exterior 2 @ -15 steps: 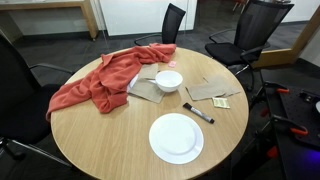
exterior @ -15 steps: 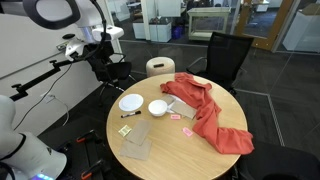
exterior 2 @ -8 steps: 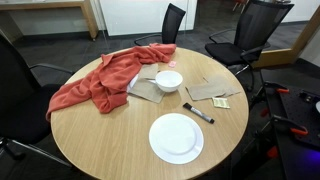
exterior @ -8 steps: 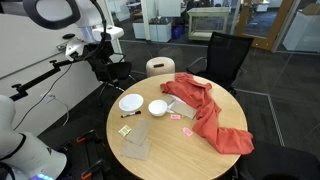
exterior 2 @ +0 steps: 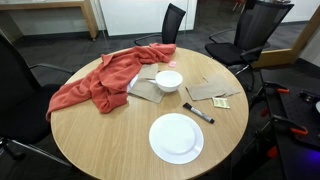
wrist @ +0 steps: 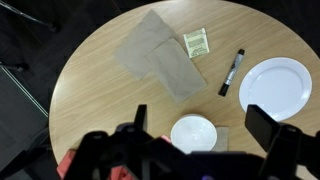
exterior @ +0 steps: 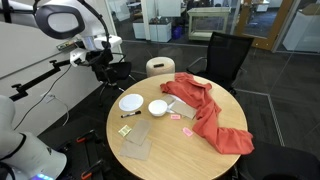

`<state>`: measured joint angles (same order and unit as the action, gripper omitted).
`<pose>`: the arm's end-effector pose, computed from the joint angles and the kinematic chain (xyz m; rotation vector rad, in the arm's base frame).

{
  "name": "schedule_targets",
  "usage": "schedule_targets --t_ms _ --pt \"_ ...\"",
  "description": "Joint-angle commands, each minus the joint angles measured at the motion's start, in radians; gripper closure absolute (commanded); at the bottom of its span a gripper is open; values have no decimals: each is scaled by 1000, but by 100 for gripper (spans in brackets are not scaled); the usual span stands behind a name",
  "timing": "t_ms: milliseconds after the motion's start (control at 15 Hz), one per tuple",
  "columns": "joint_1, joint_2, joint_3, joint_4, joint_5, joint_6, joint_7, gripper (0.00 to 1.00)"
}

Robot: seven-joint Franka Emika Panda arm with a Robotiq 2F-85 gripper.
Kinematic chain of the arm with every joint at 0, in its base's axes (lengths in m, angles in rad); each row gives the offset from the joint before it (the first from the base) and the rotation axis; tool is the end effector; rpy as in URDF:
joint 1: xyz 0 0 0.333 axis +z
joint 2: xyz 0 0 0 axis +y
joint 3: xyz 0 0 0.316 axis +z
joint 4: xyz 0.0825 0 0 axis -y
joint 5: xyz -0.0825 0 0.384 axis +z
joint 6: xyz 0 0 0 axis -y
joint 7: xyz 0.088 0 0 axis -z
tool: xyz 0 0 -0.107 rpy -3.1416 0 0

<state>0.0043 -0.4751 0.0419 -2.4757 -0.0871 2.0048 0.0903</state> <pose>0.4006 0.0139 0.4602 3.0437 -0.0186 0.0152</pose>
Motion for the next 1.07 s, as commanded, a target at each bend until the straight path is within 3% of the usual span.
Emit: schedule_targets --t_ms 0,400,1000 --pt "23 -7 35 -66 22 63 53 0" --pt "52 43 71 -144 80 219 116 0" --pt "62 311 76 -134 132 488 135 0"
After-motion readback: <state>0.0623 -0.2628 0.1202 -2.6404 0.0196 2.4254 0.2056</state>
